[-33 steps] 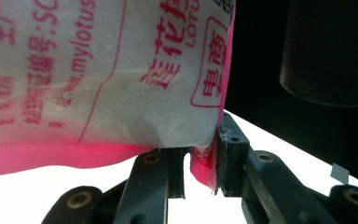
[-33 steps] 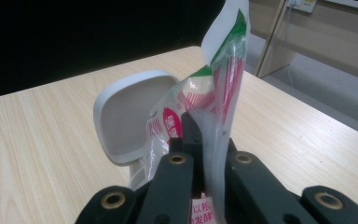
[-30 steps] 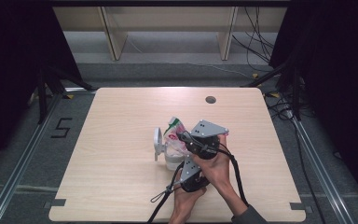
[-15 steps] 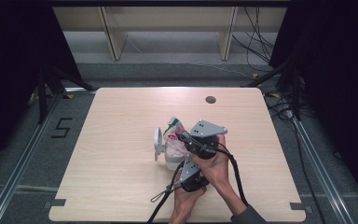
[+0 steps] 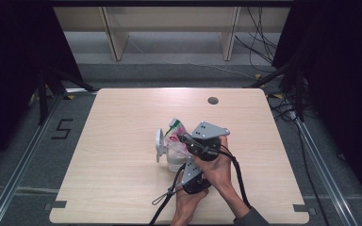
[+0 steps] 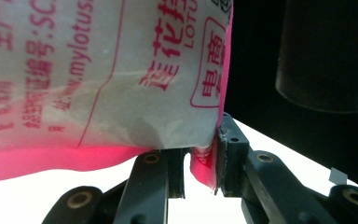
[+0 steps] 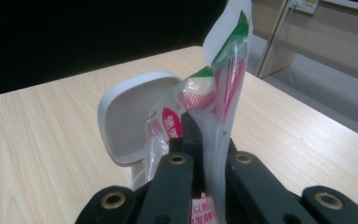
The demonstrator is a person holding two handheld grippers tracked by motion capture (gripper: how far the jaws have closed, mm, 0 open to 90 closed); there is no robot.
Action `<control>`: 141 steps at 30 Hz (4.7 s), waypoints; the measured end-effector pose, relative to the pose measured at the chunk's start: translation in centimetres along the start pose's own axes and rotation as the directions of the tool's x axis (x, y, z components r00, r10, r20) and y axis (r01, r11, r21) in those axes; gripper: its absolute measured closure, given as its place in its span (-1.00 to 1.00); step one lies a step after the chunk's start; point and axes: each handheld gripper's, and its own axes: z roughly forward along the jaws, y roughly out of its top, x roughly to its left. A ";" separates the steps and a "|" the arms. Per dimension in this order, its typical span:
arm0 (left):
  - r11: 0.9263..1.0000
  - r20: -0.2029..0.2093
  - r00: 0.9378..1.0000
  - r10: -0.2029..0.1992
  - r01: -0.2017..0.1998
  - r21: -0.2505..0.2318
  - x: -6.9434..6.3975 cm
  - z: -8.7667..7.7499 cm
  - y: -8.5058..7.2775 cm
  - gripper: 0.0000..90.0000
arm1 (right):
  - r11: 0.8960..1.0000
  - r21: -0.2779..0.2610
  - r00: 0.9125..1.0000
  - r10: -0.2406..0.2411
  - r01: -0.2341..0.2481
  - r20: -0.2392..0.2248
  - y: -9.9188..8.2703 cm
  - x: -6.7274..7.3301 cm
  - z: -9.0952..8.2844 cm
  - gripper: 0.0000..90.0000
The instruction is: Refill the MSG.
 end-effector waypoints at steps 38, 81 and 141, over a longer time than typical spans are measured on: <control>0.994 0.035 0.996 -0.084 0.086 -0.066 -0.5 0.3 0.0 0.68 | 1.000 -0.001 1.000 -0.026 0.026 0.010 0.1 0.1 0.1 1.00; 1.000 0.016 1.000 -0.010 0.011 -0.013 -0.1 -0.1 0.1 0.69 | 1.000 -0.013 1.000 -0.003 0.003 0.016 -0.1 0.0 0.3 1.00; 1.000 0.026 0.999 -0.022 0.022 -0.012 -0.3 -0.1 0.4 0.69 | 1.000 -0.006 1.000 -0.004 0.004 0.013 -0.1 -0.4 0.1 1.00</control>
